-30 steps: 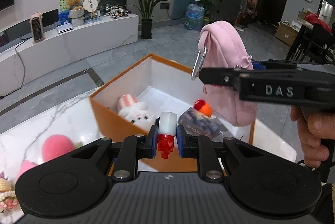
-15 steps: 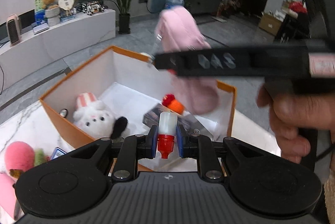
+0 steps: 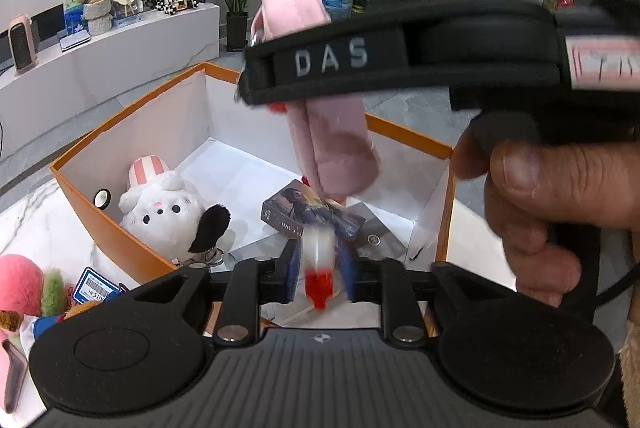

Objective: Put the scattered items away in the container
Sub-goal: 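Open the right tool to drop the backpack while the left tool drops the bottle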

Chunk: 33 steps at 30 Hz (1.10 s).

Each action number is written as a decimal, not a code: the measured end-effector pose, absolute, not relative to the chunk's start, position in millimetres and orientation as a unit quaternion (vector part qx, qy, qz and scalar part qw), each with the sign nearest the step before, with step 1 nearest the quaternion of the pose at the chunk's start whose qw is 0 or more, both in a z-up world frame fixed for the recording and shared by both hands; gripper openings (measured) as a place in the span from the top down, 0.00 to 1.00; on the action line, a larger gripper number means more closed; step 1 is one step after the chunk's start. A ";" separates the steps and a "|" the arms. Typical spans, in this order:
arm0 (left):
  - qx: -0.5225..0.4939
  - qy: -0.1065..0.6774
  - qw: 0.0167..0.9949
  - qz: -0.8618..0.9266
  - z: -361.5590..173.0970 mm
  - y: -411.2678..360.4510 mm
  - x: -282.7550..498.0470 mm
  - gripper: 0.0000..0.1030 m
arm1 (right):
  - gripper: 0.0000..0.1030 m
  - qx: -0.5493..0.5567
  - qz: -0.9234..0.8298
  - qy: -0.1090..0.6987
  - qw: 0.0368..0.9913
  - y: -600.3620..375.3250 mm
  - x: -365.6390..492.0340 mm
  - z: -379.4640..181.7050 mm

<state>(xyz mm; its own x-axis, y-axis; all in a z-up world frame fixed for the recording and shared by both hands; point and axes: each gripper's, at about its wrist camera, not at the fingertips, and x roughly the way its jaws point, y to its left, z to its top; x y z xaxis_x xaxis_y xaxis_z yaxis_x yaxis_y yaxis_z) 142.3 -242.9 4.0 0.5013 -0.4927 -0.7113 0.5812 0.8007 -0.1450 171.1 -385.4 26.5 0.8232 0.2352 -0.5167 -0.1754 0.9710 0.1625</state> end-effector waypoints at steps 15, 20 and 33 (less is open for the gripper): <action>0.033 0.386 0.868 -0.312 10.8 -237.4 140.5 0.35 | 0.19 0.057 0.104 0.261 0.958 -385.0 166.8 30.2; 0.029 0.383 0.869 -0.313 13.6 -236.3 139.2 0.35 | 0.19 0.060 0.103 0.257 0.959 -386.2 166.9 31.3; 0.028 0.377 0.872 -0.310 17.0 -227.7 133.2 0.35 | 0.19 0.062 0.103 0.251 0.961 -384.3 165.8 35.8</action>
<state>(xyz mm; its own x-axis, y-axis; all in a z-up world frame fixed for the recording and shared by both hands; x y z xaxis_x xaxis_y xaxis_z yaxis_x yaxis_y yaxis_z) 133.2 -227.7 17.0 0.5232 -0.5192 -0.6759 0.5618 0.8064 -0.1845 165.8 -384.3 35.8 0.8528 0.2293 -0.4693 -0.1675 0.9711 0.1701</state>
